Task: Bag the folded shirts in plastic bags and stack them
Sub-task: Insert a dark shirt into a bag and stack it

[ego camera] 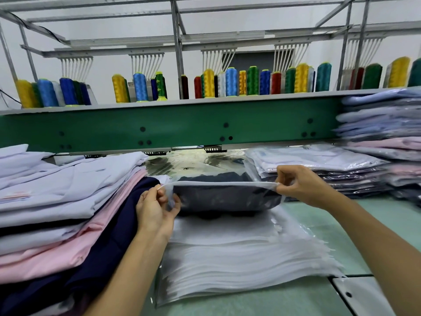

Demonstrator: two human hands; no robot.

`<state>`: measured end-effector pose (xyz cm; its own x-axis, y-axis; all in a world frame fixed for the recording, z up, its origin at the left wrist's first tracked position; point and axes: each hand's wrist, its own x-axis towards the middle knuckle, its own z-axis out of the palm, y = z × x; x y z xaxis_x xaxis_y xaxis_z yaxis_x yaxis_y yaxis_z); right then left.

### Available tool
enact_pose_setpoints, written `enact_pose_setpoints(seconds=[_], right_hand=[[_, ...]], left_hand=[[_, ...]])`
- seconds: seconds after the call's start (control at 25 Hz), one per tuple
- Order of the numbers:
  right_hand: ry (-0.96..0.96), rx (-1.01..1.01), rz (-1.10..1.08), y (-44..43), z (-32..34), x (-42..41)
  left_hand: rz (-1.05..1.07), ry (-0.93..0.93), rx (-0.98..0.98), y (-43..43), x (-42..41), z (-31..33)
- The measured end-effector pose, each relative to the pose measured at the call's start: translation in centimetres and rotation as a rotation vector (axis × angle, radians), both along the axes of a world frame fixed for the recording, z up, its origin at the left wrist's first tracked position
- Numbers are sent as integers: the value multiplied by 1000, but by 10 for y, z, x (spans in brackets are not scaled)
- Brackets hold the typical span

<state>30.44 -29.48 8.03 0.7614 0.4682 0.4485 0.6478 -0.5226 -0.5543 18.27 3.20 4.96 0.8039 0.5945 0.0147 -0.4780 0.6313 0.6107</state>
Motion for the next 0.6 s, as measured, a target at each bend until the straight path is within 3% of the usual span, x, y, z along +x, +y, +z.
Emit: enact_pose_setpoints(seconds=[0.16,0.28,0.44,0.6], right_hand=[[-24,146,24,12,1,-7],[-89,245,41,26,1,-17],[-28,355,165,47,-1,-31],[228,214,397,57,-7,-40]], left_hand=[[29,122,-124,-11,-3,11],[-65,164,-212,-42,-6,18],[-192,415,-48,-97,3,21],[-92,487,84,-100,32,34]])
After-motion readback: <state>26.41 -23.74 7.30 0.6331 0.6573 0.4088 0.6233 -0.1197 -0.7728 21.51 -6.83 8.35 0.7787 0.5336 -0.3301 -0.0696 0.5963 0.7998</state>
